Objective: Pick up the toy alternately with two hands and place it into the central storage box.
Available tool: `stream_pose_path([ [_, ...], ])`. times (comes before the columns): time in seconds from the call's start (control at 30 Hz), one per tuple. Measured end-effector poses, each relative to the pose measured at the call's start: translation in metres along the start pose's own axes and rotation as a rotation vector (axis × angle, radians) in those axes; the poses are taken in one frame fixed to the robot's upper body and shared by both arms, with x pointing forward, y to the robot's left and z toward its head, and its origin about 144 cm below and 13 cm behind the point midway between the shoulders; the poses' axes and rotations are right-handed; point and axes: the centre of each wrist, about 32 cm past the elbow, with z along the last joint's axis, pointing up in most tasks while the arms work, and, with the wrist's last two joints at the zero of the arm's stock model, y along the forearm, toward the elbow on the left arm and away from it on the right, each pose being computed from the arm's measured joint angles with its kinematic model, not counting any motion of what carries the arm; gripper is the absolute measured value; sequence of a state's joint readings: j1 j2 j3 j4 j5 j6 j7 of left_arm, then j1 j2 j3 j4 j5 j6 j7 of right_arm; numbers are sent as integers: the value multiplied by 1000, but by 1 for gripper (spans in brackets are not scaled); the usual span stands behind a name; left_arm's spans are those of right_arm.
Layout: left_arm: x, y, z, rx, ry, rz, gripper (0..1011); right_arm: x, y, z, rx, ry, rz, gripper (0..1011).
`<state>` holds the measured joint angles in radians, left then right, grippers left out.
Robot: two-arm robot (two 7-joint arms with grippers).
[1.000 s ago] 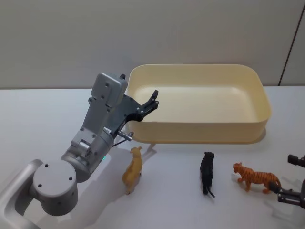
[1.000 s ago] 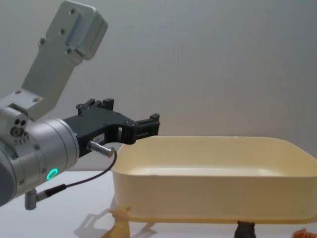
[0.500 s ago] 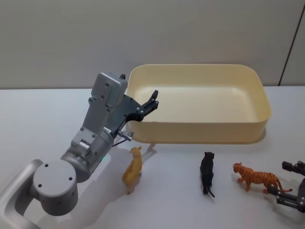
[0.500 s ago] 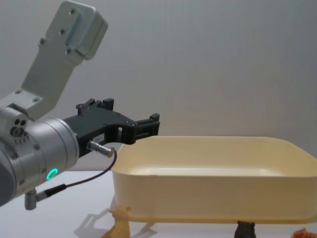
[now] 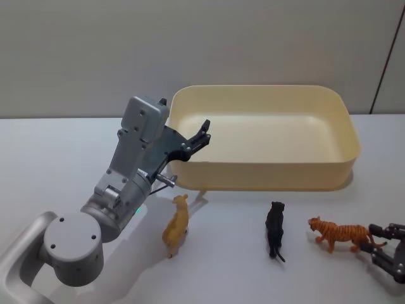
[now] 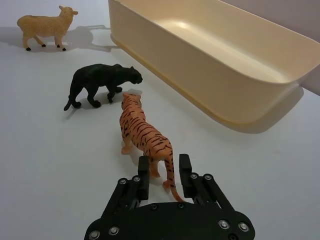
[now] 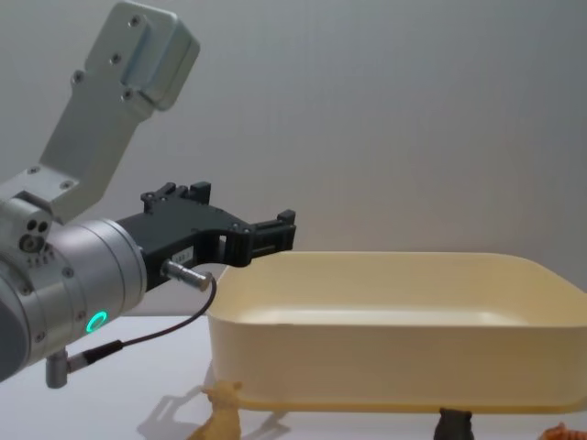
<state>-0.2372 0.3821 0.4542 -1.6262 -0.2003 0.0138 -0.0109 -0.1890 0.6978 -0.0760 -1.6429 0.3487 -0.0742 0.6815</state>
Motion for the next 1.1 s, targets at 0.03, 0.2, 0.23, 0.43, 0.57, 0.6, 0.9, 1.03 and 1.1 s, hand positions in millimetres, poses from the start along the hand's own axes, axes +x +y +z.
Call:
stream_pose_path([
  [0.03, 0, 0, 0, 0, 0, 0, 1001, 0, 0, 0, 0, 0, 0, 342],
  [0.2, 0, 0, 0, 0, 0, 0, 1001, 0, 0, 0, -1, -1, 1, 191],
  [0.23, 0, 0, 0, 0, 0, 0, 1001, 0, 0, 0, -1, -1, 1, 191],
  [0.43, 0, 0, 0, 0, 0, 0, 1001, 1, 1, 0, 10, 10, 0, 39],
  [0.57, 0, 0, 0, 0, 0, 0, 1001, 1, 1, 1, 29, 28, -14, 39],
  [0.6, 0, 0, 0, 0, 0, 0, 1001, 1, 1, 1, 32, 32, -17, 39],
  [0.9, 0, 0, 0, 0, 0, 0, 1001, 2, -1, 6, 115, 72, -73, 39],
  [1.03, 0, 0, 0, 0, 0, 0, 1001, 1, -2, 13, 165, 94, -98, 39],
  [1.1, 0, 0, 0, 0, 0, 0, 1001, 0, -3, 17, 193, 108, -110, 39],
])
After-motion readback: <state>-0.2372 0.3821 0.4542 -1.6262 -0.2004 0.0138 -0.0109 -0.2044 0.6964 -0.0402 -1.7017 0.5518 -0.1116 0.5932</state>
